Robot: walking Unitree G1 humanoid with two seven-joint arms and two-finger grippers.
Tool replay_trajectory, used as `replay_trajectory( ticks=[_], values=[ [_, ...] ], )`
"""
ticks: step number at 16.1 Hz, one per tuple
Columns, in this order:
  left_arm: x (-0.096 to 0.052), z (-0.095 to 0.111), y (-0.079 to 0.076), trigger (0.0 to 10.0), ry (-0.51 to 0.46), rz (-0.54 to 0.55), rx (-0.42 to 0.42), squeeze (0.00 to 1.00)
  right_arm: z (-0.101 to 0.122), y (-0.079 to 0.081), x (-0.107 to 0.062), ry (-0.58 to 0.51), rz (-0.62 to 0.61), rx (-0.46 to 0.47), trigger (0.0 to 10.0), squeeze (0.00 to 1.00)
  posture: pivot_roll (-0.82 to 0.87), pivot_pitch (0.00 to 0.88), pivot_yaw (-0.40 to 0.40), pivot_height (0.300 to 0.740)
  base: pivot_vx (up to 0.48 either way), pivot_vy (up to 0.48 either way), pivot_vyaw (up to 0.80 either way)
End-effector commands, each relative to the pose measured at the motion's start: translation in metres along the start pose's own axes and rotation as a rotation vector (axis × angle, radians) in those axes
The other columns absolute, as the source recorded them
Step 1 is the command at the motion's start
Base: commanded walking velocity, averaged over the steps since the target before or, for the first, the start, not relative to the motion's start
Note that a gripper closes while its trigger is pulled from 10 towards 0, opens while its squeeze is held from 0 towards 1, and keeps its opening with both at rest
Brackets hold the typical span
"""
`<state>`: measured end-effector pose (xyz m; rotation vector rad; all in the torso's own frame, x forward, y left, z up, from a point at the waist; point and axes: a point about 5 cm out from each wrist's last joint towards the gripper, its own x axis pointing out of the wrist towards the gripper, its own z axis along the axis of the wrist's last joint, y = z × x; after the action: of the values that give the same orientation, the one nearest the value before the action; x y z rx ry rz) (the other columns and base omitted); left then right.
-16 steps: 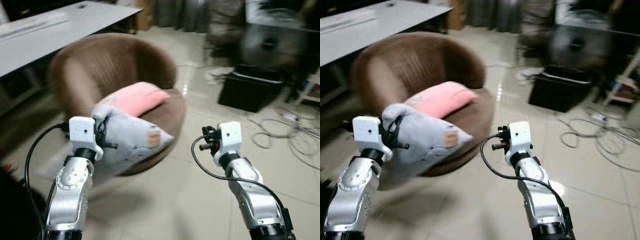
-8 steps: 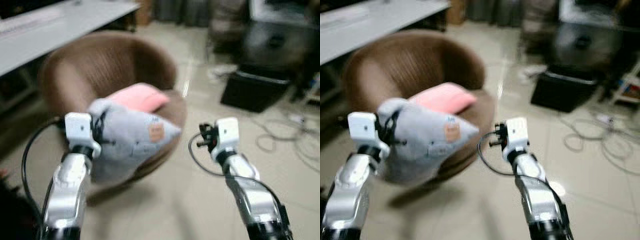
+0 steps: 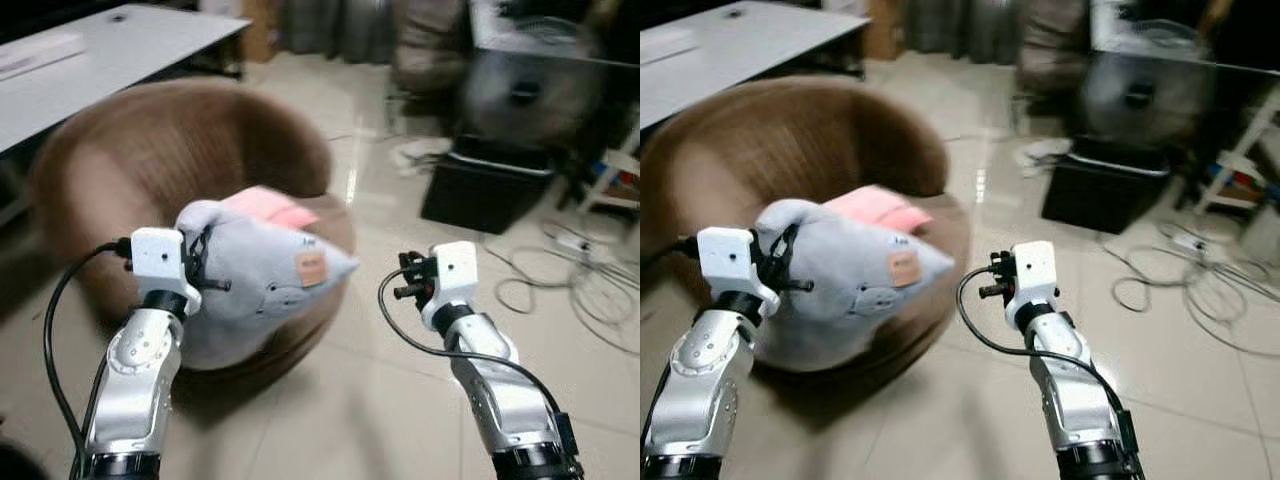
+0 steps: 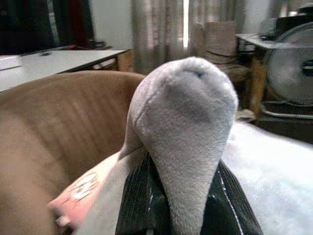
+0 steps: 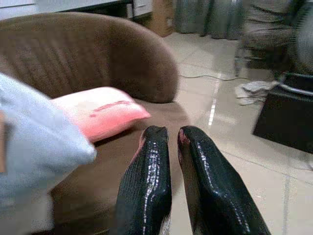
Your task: Move the pillow to the sofa from floor
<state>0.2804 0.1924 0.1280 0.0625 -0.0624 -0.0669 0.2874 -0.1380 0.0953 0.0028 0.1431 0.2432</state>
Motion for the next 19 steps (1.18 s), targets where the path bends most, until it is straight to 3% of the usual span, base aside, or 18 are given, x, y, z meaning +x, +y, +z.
replay_trajectory(
  ticks=[1, 5, 11, 15, 18, 19],
  values=[
    [0.004, 0.015, -0.004, 10.0, -0.074, -0.022, 0.011, 0.0, 0.005, -0.005, 0.0, -0.021, -0.004, -0.021, 10.0, 0.0, 0.05, 0.0, 0.011, 0.74, 0.446, 0.0, 0.0],
    [0.007, 0.02, -0.003, 10.0, -0.088, -0.03, 0.035, 0.0, 0.006, -0.002, 0.001, -0.026, 0.013, -0.032, 10.0, 0.0, 0.05, 0.0, 0.013, 0.74, 0.451, 0.0, 0.6],
    [0.011, 0.025, -0.003, 10.0, -0.096, -0.071, 0.083, 0.0, 0.004, -0.007, -0.001, -0.031, -0.019, 0.001, 10.0, 0.0, 0.05, 0.0, 0.02, 0.74, 0.451, 0.0, 0.0],
    [0.027, 0.037, 0.006, 10.0, -0.089, -0.121, 0.14, 0.0, 0.004, -0.006, 0.0, -0.027, -0.007, 0.0, 10.0, 0.0, 0.05, 0.0, 0.014, 0.74, 0.431, 0.0, 0.0],
    [0.042, 0.046, 0.014, 10.0, -0.058, -0.13, 0.204, 0.0, 0.005, -0.006, 0.0, -0.024, 0.009, -0.001, 10.0, 0.0, 0.05, 0.0, 0.009, 0.74, 0.0, 0.0, 0.0],
    [0.056, 0.053, 0.018, 10.0, -0.03, -0.133, 0.241, 0.0, 0.005, -0.007, 0.0, -0.021, 0.015, 0.0, 10.0, 0.0, 0.05, 0.0, 0.004, 0.74, 0.0, 0.0, 0.0]
  ],
)
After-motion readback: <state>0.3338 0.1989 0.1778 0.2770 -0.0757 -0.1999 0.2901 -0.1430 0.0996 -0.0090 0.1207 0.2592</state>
